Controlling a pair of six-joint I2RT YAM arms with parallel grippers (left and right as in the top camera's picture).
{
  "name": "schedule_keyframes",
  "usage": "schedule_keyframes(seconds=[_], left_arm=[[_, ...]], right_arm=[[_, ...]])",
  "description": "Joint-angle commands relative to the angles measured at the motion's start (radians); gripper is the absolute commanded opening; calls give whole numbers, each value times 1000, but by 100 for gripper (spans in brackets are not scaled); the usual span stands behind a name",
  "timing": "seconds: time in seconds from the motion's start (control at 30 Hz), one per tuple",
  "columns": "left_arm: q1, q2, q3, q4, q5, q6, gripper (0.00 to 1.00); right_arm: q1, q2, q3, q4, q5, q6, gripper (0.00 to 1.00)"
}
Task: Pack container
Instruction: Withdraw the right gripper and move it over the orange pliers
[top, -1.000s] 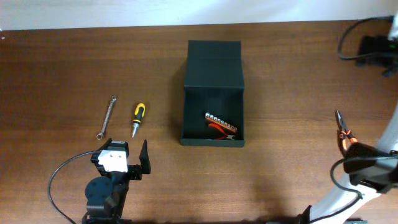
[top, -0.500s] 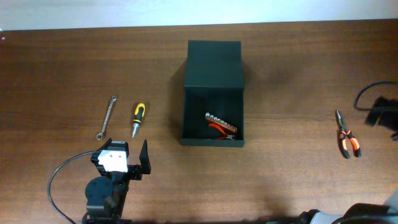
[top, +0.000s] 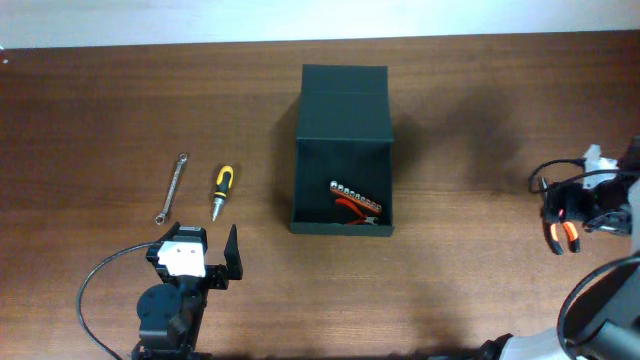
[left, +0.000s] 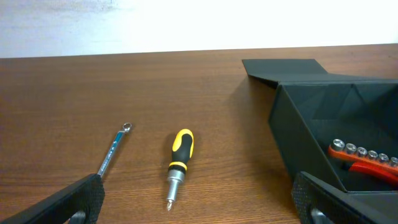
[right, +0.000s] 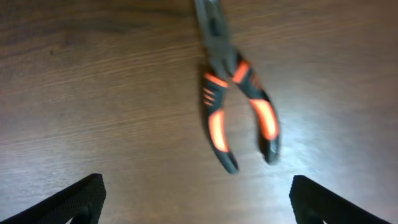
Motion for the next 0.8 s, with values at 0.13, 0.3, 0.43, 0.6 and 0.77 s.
schedule_keyframes(seconds=[0.13, 0.3, 0.43, 0.6, 0.77], left_arm=[[-3, -2, 21, -2, 11, -10, 99], [-3, -2, 21, -2, 11, -10, 99], [-3, -2, 21, -2, 11, -10, 99], [-3, -2, 21, -16, 11, -10, 99], [-3, -2, 21, -28, 11, -10, 99]], right_arm=[[77, 86, -88, 55, -21, -59, 95], [77, 92, -99, 83, 26, -60, 96], [77, 92, -100, 104, 26, -60, 97], [77, 92, -112, 131, 26, -80, 97], [77, 92, -172, 185, 26, -83, 98]])
